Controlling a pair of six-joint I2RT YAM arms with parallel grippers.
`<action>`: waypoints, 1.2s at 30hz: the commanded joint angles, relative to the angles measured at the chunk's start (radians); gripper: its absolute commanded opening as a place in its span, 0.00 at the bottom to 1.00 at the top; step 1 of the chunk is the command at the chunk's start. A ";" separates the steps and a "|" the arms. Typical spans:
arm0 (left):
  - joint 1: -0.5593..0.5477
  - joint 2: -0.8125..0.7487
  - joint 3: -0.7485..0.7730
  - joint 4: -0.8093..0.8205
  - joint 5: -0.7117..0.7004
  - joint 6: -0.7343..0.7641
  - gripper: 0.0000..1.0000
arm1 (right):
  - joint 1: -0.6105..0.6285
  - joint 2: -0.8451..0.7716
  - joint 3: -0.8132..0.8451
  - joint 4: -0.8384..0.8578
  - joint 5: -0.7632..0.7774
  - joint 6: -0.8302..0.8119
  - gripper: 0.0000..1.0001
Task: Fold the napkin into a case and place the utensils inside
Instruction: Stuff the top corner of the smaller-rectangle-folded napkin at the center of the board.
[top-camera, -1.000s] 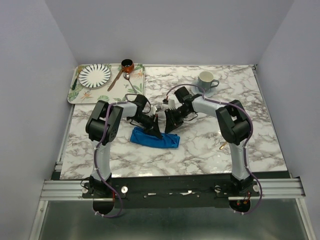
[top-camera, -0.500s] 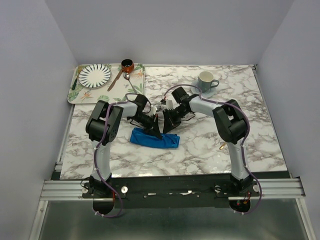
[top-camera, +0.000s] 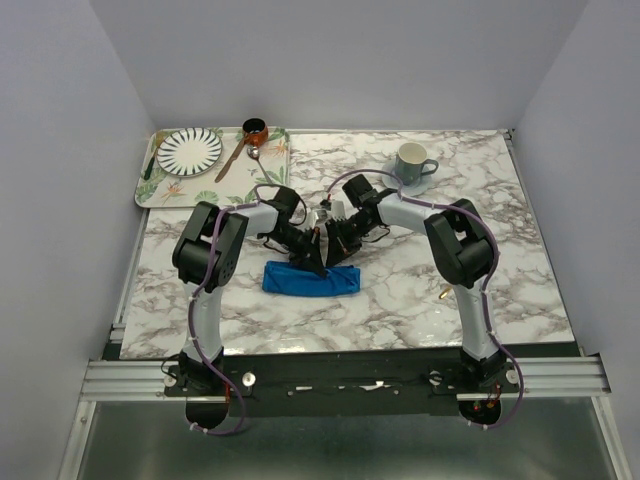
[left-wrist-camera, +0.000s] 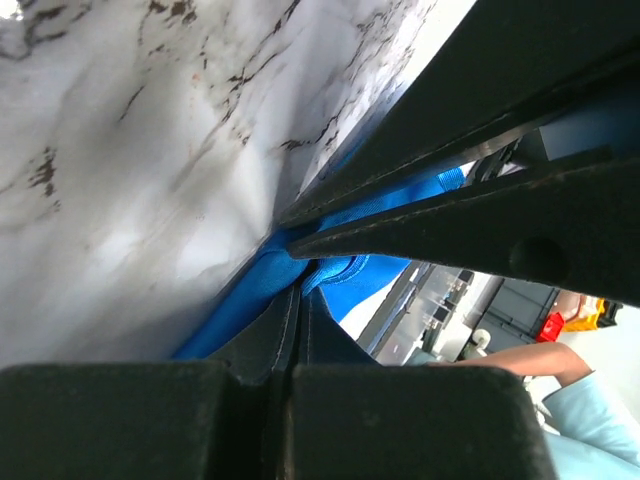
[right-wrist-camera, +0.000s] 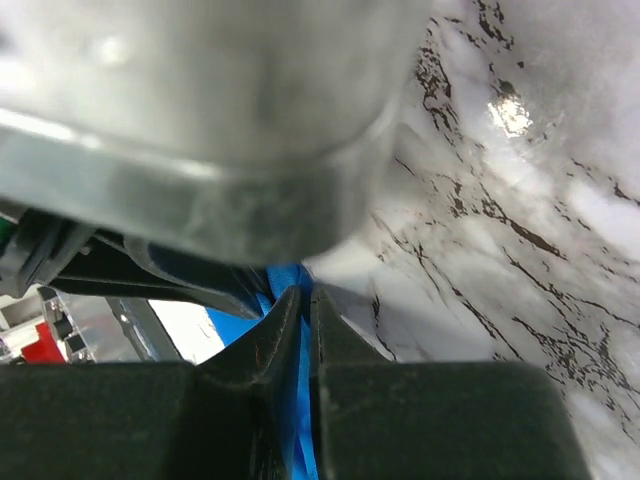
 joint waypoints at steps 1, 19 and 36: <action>-0.019 -0.037 0.033 0.080 -0.037 0.022 0.00 | 0.012 0.014 -0.009 -0.030 -0.038 -0.019 0.15; -0.042 -0.101 -0.005 0.123 -0.069 0.109 0.00 | 0.012 -0.006 -0.018 -0.027 -0.059 -0.032 0.13; -0.019 -0.043 -0.053 0.120 -0.085 0.165 0.00 | -0.042 -0.035 0.002 -0.061 -0.061 -0.026 0.40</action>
